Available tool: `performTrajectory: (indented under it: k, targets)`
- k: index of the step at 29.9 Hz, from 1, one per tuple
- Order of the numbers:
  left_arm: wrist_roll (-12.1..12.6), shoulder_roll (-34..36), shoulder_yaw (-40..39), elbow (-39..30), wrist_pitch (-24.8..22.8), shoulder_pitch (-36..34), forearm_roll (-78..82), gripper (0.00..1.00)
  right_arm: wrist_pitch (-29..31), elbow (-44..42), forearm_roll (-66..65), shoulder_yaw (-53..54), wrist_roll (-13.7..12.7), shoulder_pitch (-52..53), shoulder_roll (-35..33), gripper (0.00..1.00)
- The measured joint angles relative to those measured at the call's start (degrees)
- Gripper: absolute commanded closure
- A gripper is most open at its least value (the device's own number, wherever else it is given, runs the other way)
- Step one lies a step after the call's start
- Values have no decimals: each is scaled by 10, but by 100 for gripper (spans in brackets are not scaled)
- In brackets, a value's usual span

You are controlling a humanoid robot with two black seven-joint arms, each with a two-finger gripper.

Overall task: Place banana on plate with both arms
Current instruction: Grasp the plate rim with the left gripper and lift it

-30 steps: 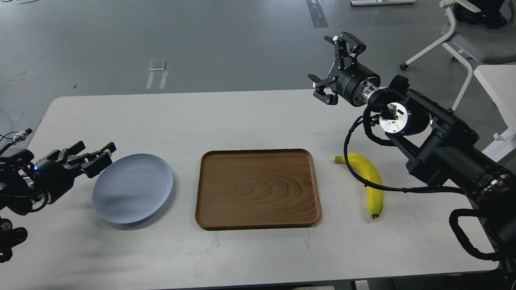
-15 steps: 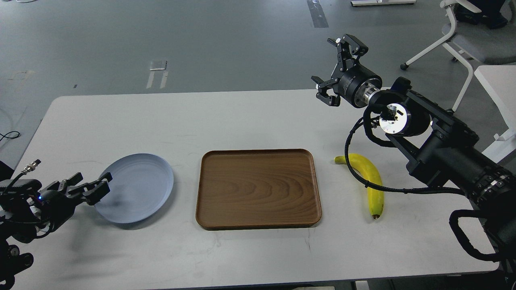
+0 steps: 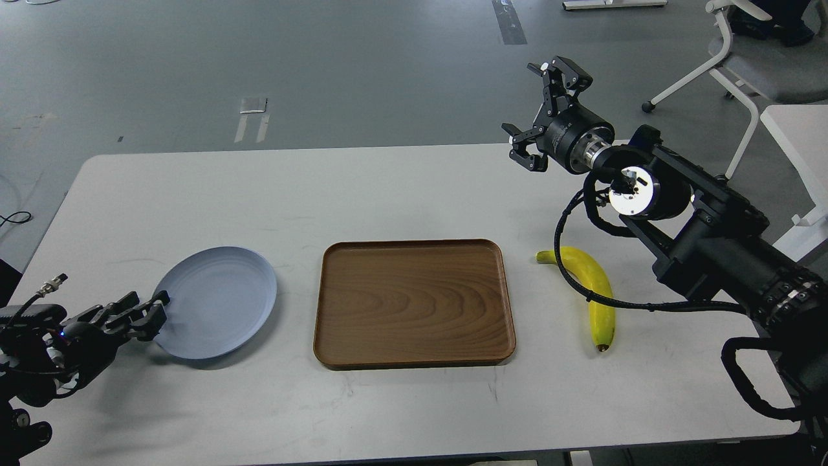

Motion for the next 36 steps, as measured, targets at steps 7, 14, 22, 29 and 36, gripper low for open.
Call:
performTrajectory:
  k: [7, 14, 22, 29, 36]
  targets:
    - [-7, 0, 0, 0, 1, -3, -1, 100, -2, -3, 0, -1, 0, -1, 0, 0]
    - [-12, -1, -1, 0, 3, -9, -2, 100, -15, -3, 0, -1, 0, -1, -1, 0]
    - [-57, 5, -4, -5, 3, -16, -3, 100, -33, -4, 0, -1, 0, 0, -1, 0]
    - [-74, 25, -6, -21, -5, -68, -9, 100, -47, -3, 0, -1, 0, 0, -1, 0]
    - [-75, 63, -1, -108, -21, -184, 8, 100, -48, -2, 0, 0, -5, 15, -18, 0]
